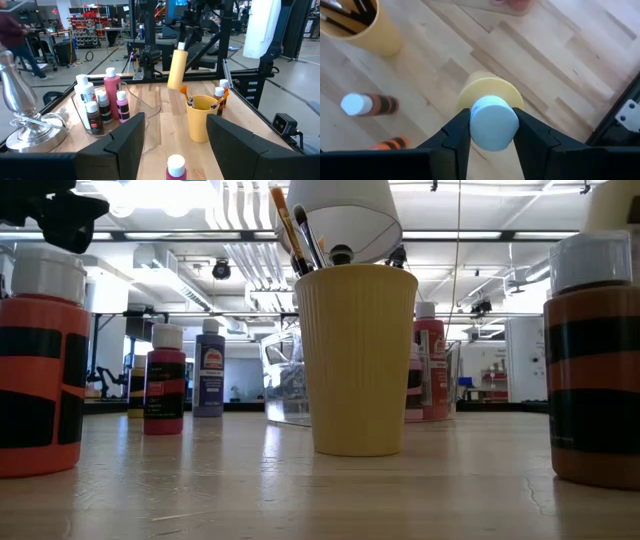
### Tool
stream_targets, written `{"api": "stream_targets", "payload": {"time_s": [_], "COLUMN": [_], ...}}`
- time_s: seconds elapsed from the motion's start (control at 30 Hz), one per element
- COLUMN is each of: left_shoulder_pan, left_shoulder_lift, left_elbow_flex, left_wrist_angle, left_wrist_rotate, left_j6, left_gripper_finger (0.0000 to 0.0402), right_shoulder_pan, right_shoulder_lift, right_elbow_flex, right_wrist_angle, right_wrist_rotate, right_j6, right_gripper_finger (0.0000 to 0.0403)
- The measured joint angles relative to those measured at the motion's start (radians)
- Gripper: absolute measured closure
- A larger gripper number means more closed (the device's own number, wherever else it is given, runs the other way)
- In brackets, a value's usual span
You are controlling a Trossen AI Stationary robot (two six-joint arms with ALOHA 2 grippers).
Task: Pick & Place Paint Supplies
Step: Put the light yellow bottle into the transparent bin
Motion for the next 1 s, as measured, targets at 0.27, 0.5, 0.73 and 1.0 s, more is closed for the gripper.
{"api": "stream_targets", "payload": {"time_s": [0.27,0.5,0.73,1.0], "left_shoulder_pan": [0.000,0.000,0.000,0.000], "left_shoulder_lift": [0.000,0.000,0.000,0.000], "left_elbow_flex": [0.000,0.000,0.000,0.000], "left_wrist_angle": [0.000,0.000,0.000,0.000], "left_wrist_rotate": [0.000,0.000,0.000,0.000], "left_j6": [0.000,0.000,0.000,0.000], "left_gripper_finger": [0.0183,0.0183,0.0183,0.0183], "right_shoulder_pan": [-0.082,-0.185,-0.312,-0.460], "right_shoulder_lift": [-0.066,-0.110,-0.120,-0.123], "right_elbow_flex": [0.000,0.000,0.000,0.011], "right_wrist_angle": [0.009,0.074,0.232,0.349], "right_wrist_rotate": [0.021,0.052,0.071,0.031], "right_j6": [-0.101,-0.267,-0.557,-0.774], "right_gripper_finger": [0.0286,0.0285,0.0287,0.0281]}}
